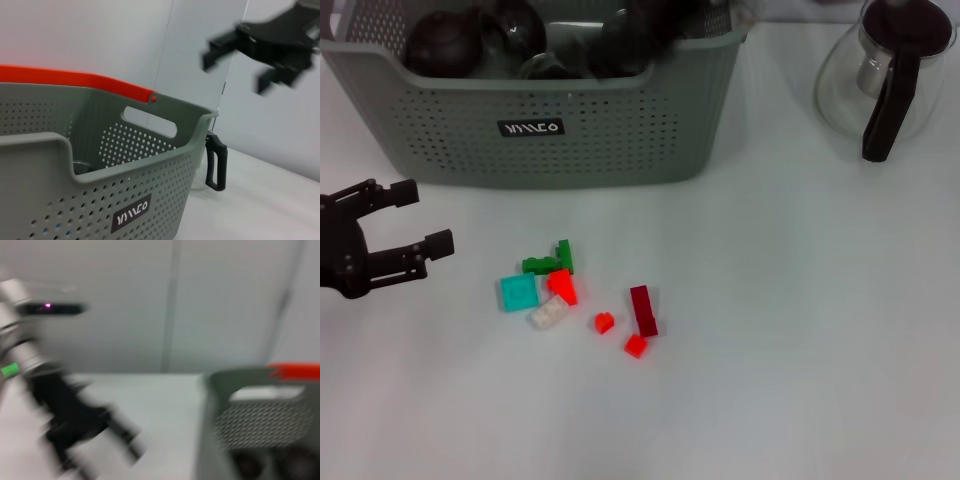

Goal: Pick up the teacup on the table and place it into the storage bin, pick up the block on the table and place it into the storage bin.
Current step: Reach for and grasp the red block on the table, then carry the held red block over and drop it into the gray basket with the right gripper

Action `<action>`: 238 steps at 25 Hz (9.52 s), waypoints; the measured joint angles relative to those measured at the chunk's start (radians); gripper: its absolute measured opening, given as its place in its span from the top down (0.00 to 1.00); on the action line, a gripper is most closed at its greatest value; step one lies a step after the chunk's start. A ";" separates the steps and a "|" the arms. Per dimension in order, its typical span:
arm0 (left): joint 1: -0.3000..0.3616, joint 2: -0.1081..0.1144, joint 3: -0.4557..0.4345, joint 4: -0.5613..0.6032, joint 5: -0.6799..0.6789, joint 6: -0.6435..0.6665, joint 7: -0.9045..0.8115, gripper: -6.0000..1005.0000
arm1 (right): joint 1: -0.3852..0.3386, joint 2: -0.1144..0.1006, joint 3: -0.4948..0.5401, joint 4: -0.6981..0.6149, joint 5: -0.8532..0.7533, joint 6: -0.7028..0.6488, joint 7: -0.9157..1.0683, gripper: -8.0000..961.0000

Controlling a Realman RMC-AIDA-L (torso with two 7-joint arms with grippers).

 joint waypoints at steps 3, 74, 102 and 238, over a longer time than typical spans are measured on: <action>0.000 0.000 0.000 0.002 0.000 0.001 0.000 0.14 | -0.067 -0.005 0.014 -0.059 -0.003 -0.153 -0.008 0.16; 0.006 -0.006 -0.009 -0.019 -0.002 -0.007 -0.009 0.14 | -0.047 0.023 -0.660 0.280 -0.170 0.260 0.006 0.12; 0.014 -0.009 -0.009 -0.019 0.000 0.002 -0.009 0.14 | -0.047 0.024 -0.674 0.294 -0.144 0.300 0.005 0.12; 0.013 0.004 -0.061 0.003 -0.009 0.033 -0.034 0.14 | 0.248 0.002 0.175 0.293 -0.151 0.257 0.221 0.24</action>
